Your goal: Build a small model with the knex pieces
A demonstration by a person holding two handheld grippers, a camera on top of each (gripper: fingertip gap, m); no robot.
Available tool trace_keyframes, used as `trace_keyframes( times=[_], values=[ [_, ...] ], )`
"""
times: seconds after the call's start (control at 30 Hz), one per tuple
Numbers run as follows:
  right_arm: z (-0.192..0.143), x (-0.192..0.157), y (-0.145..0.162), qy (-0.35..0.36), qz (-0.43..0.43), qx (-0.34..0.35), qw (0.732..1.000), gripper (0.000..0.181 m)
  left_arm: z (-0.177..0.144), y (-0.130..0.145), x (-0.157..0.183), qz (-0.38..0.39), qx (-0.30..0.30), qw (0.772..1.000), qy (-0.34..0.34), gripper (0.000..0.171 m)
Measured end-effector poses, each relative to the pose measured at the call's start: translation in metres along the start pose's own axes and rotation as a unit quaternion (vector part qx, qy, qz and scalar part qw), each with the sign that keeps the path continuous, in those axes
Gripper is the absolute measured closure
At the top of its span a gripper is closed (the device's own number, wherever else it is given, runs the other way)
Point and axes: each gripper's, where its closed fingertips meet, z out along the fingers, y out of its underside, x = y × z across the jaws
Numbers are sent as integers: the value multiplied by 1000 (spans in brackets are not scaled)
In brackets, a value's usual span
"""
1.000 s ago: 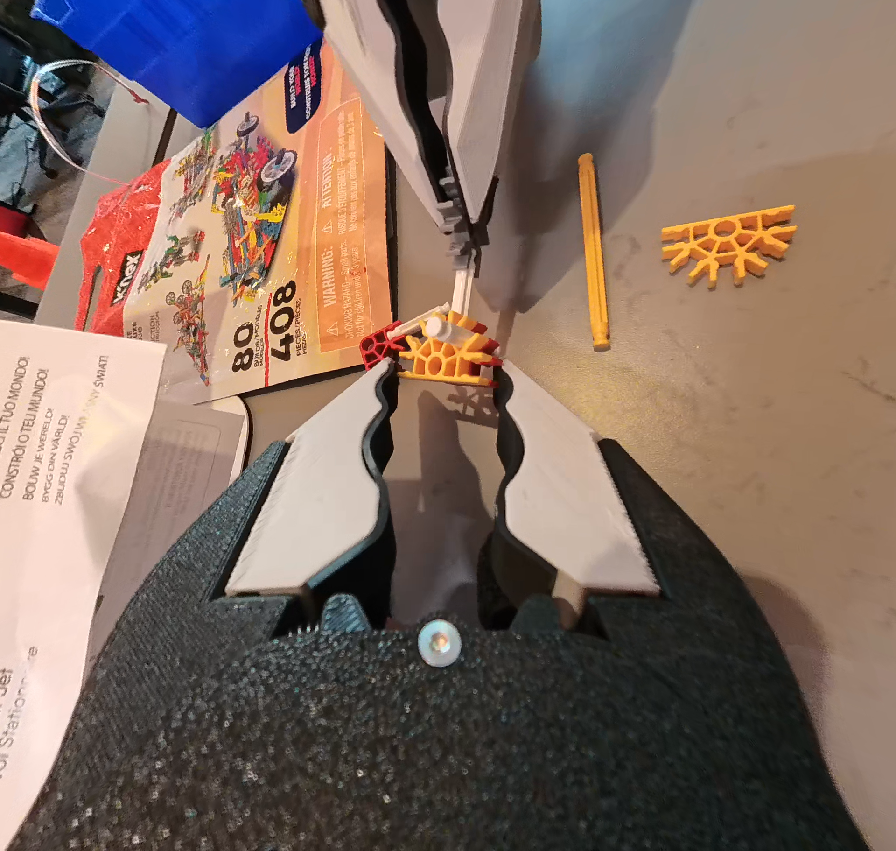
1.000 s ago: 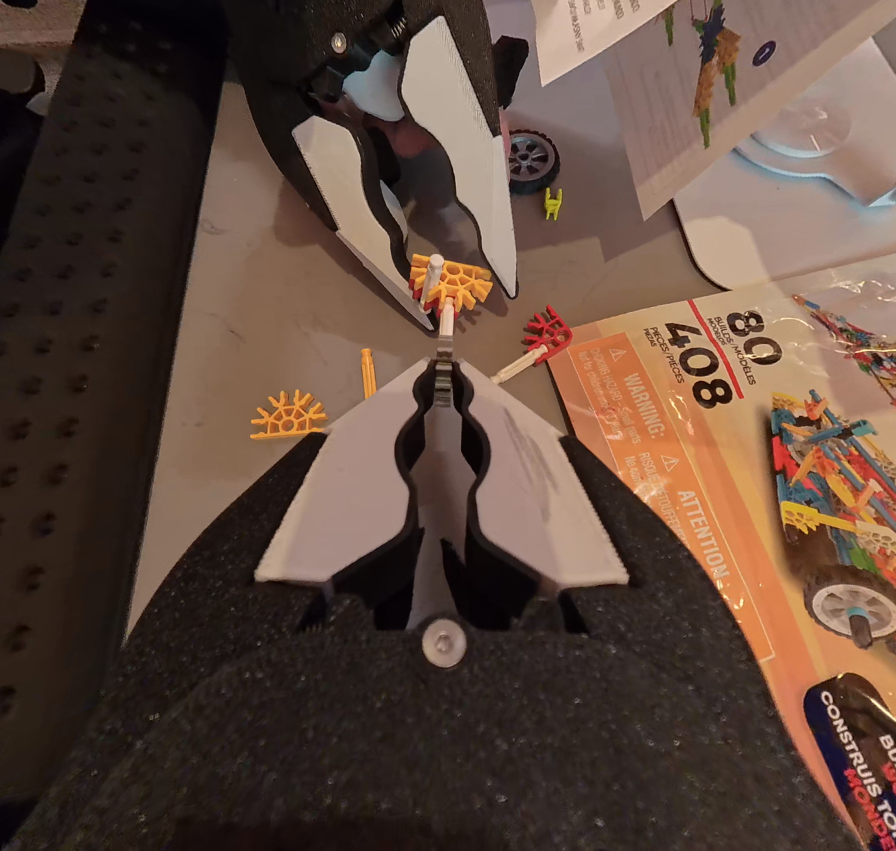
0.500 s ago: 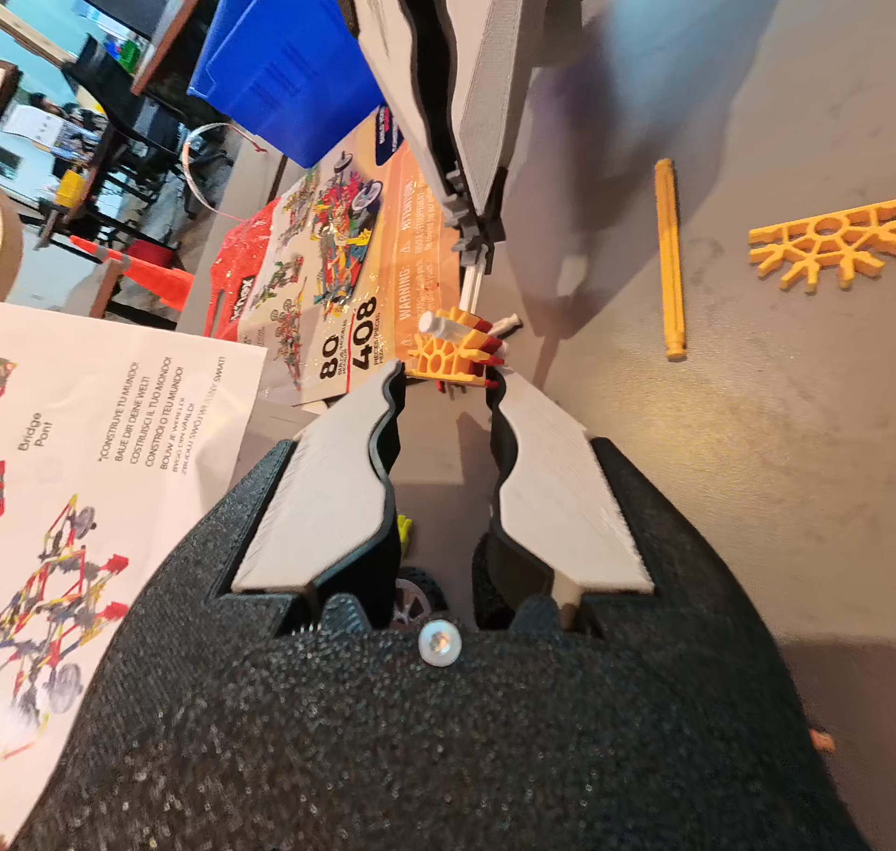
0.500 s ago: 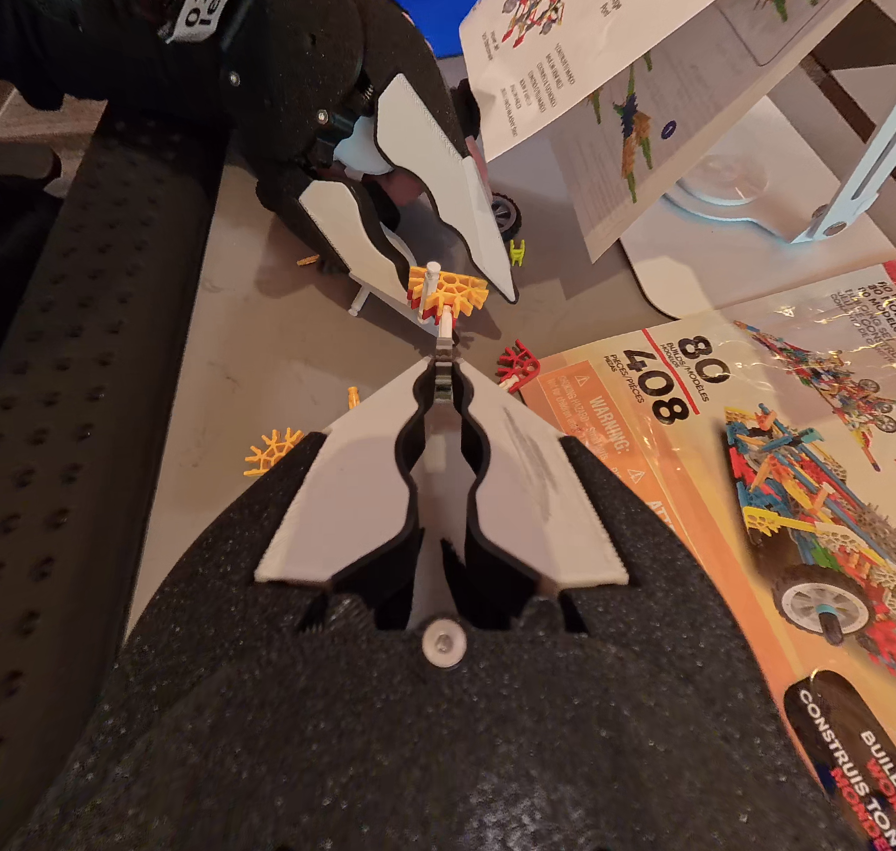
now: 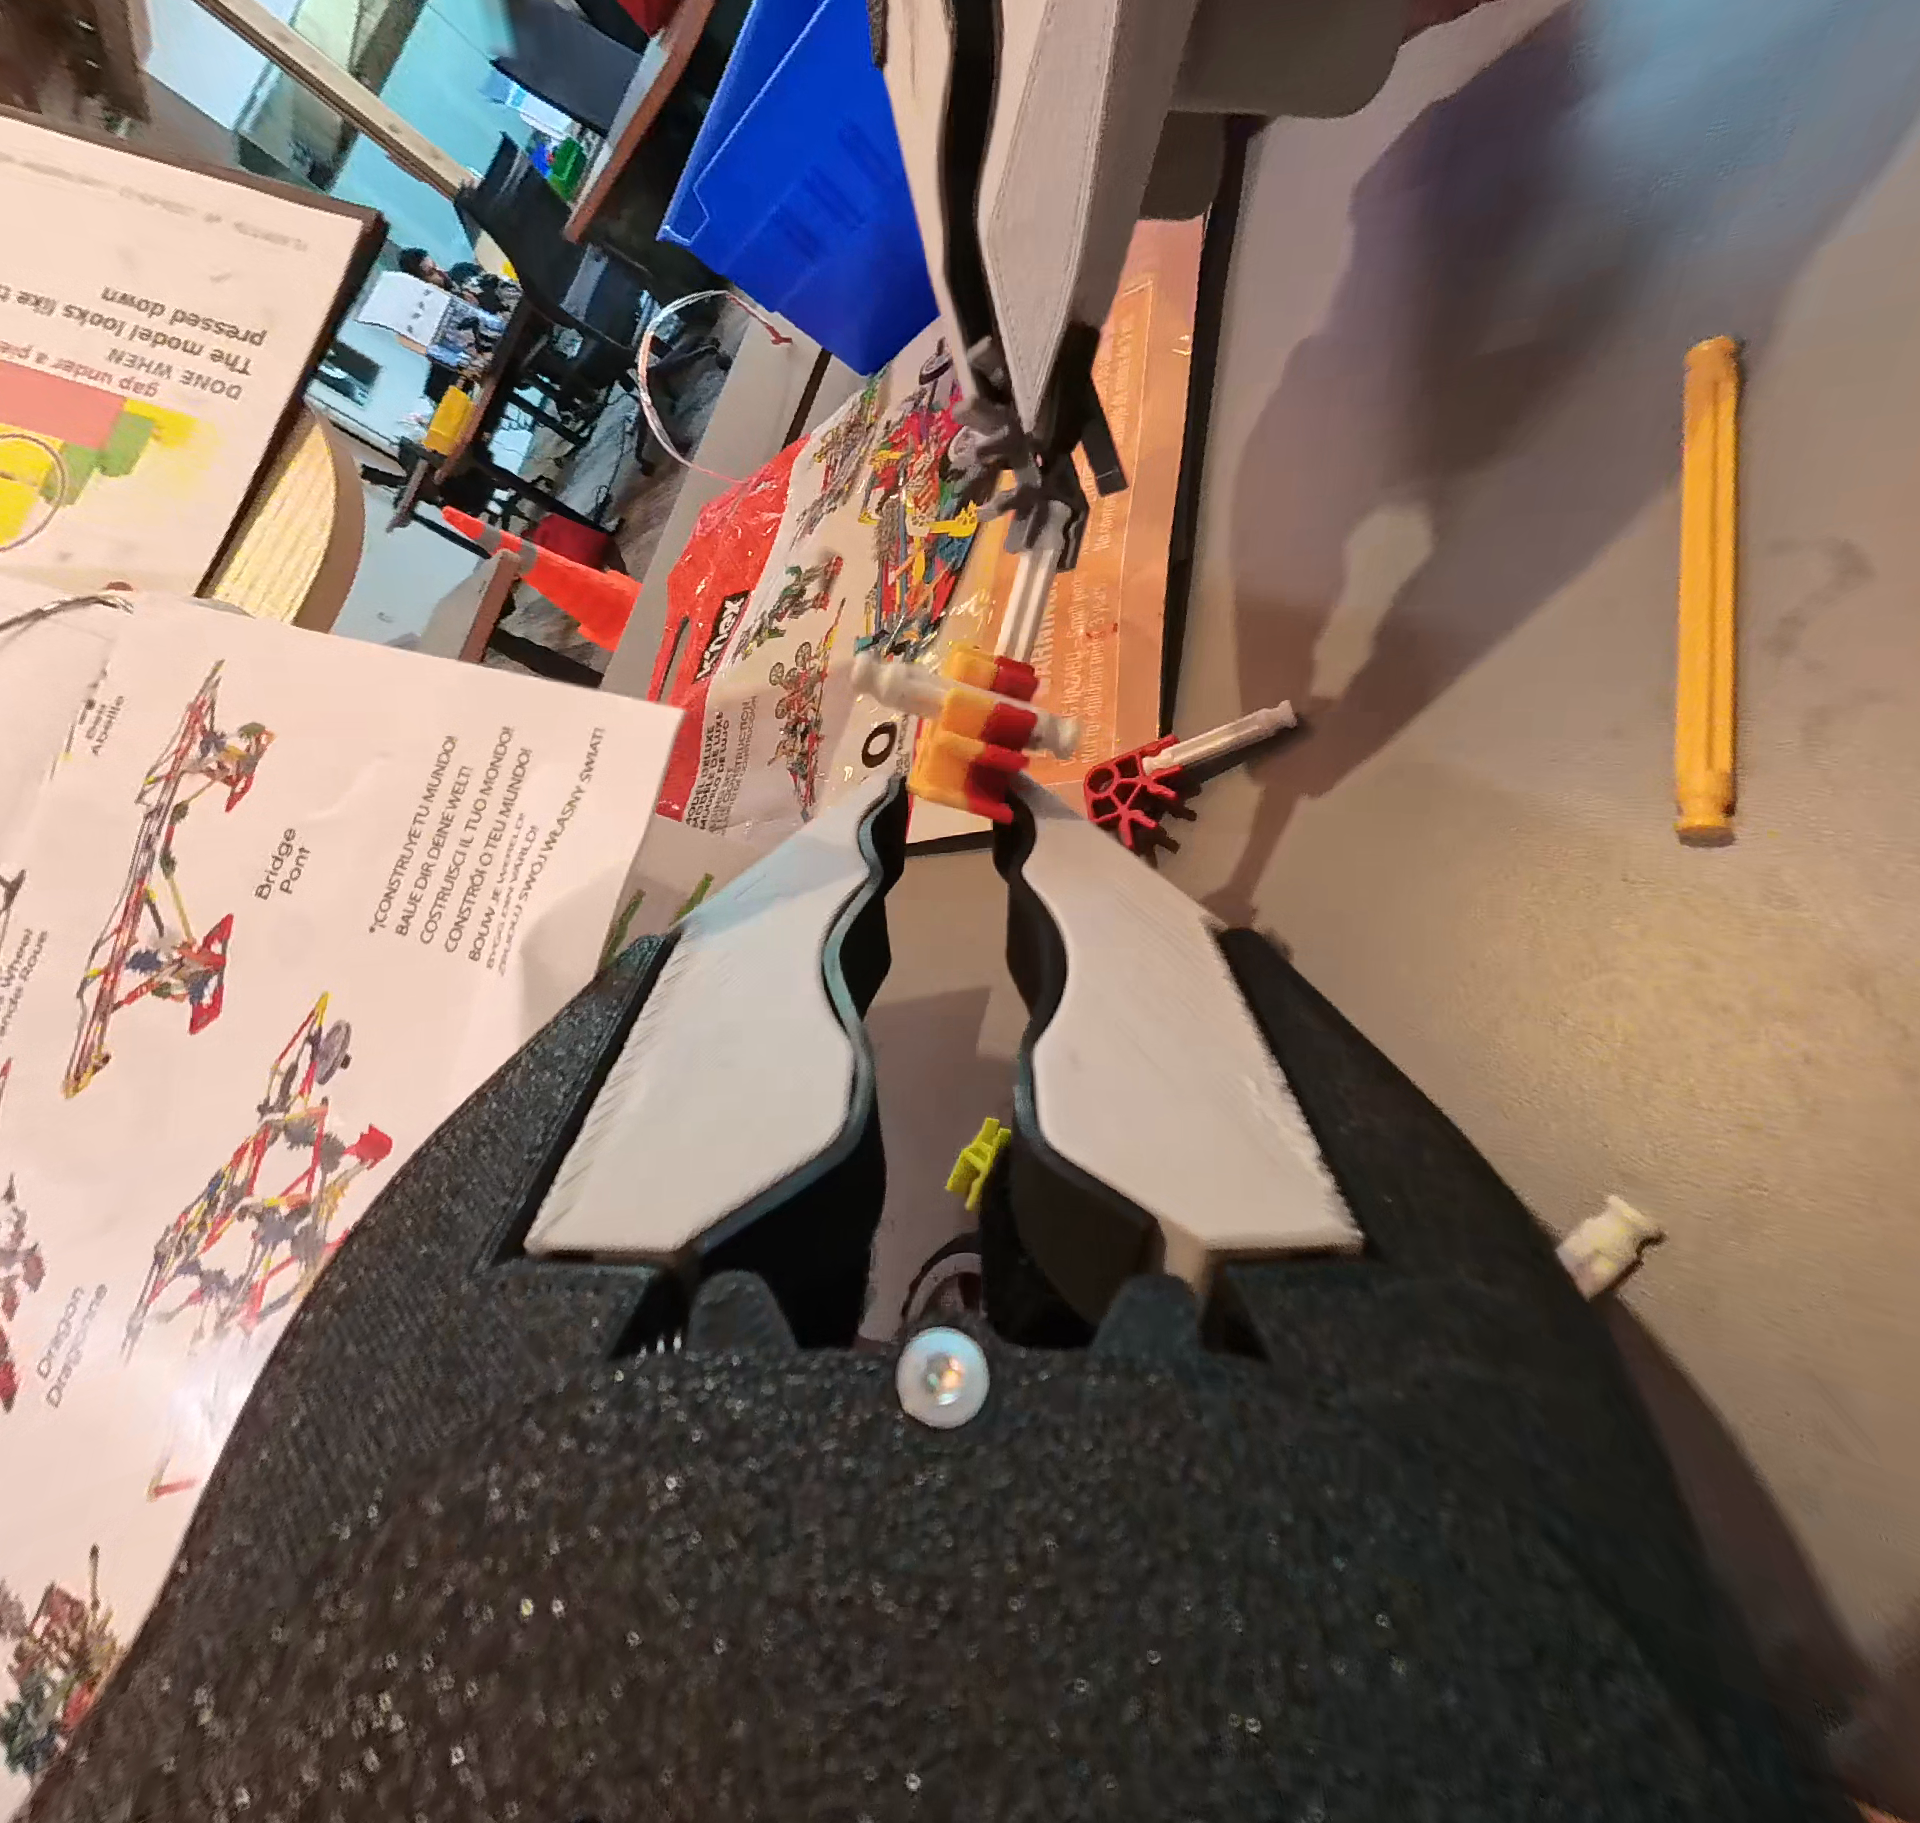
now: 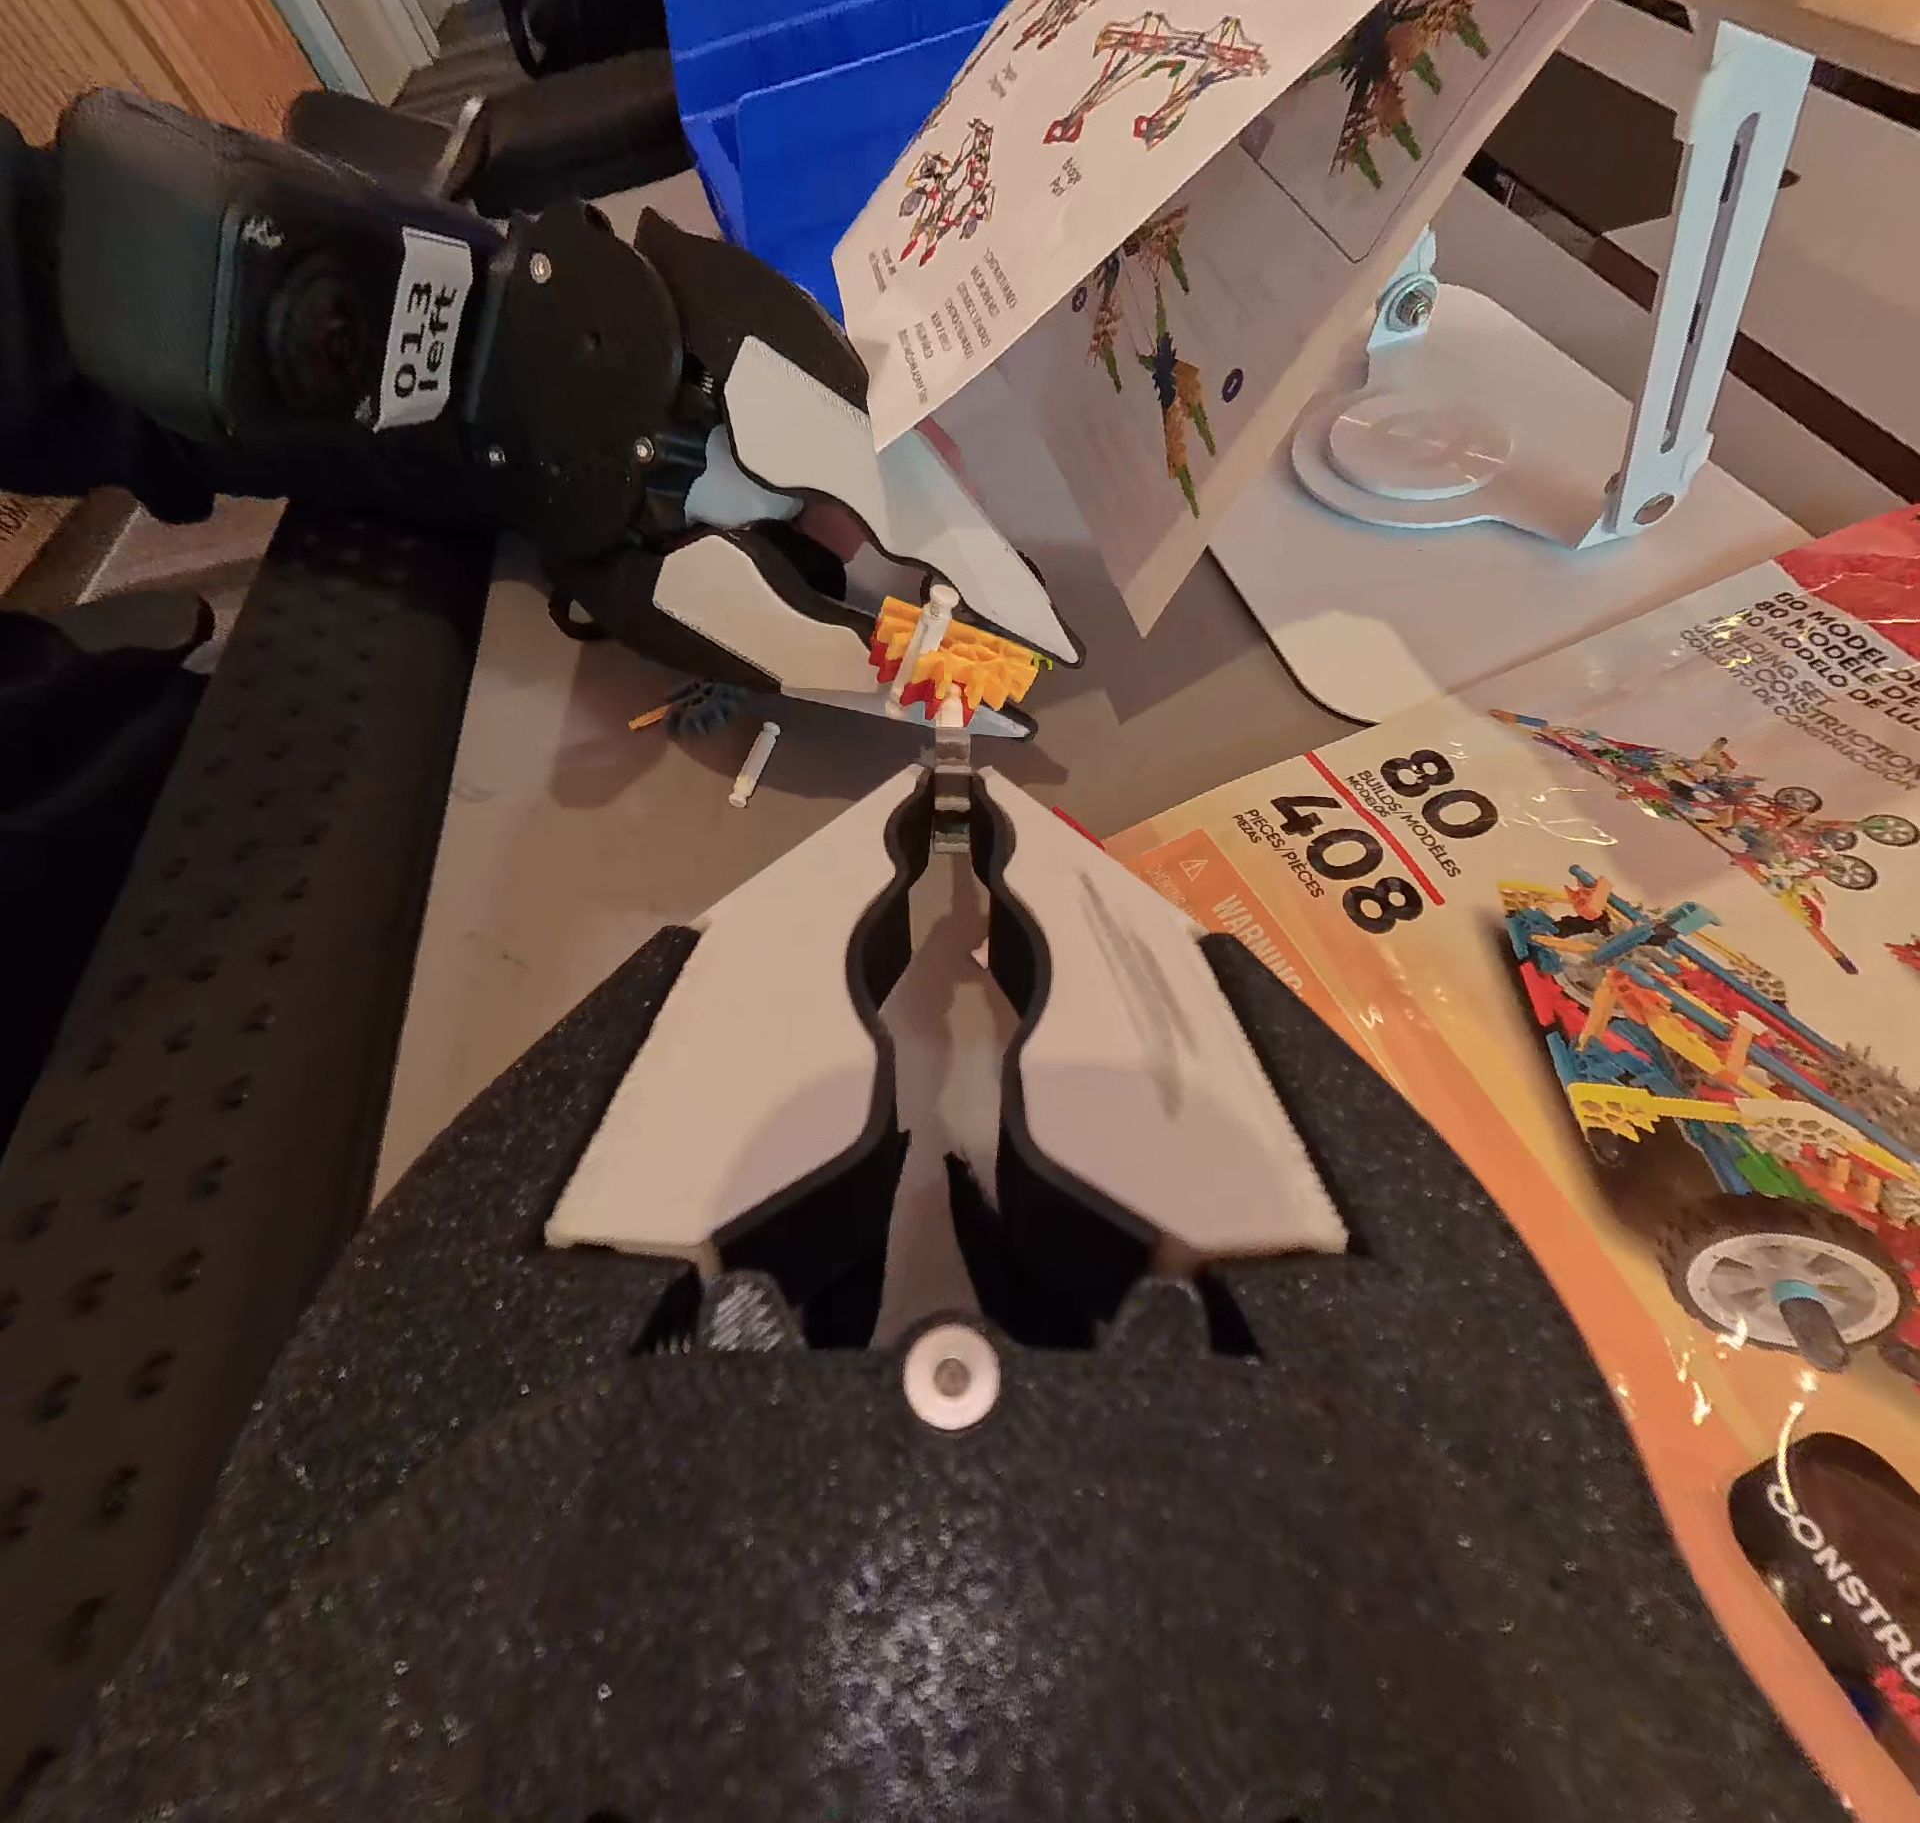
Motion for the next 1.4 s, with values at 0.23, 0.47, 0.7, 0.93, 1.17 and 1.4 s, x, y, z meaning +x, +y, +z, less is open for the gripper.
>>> trace_keyframes(
  times=[0.23, 0.47, 0.7, 0.93, 1.17, 1.4],
  values=[
    [-1, 1, -4, -10, 29, 15, 999, 176, 0, -1, -2, -4, 7, 1000, -4, 159],
    [-3, 0, -4, -5, 19, 11, 1000, 176, 0, -6, -2, 13, 17, 1000, -18, 140],
    [-2, -4, -7, -18, 33, 20, 999, 175, 1, -11, 8, -13, 28, 999, 14, 159],
    [-19, 4, -26, 8, 11, 77, 997, 150, -2, -22, 19, -197, 75, 969, 130, 160],
    [-18, -12, -21, 15, -97, 56, 994, 150, -21, -41, 33, -320, 132, 896, 277, 160],
    [-16, -15, -25, 14, -98, 62, 993, 147, -23, -42, 28, -328, 140, 892, 277, 160]
  ],
)
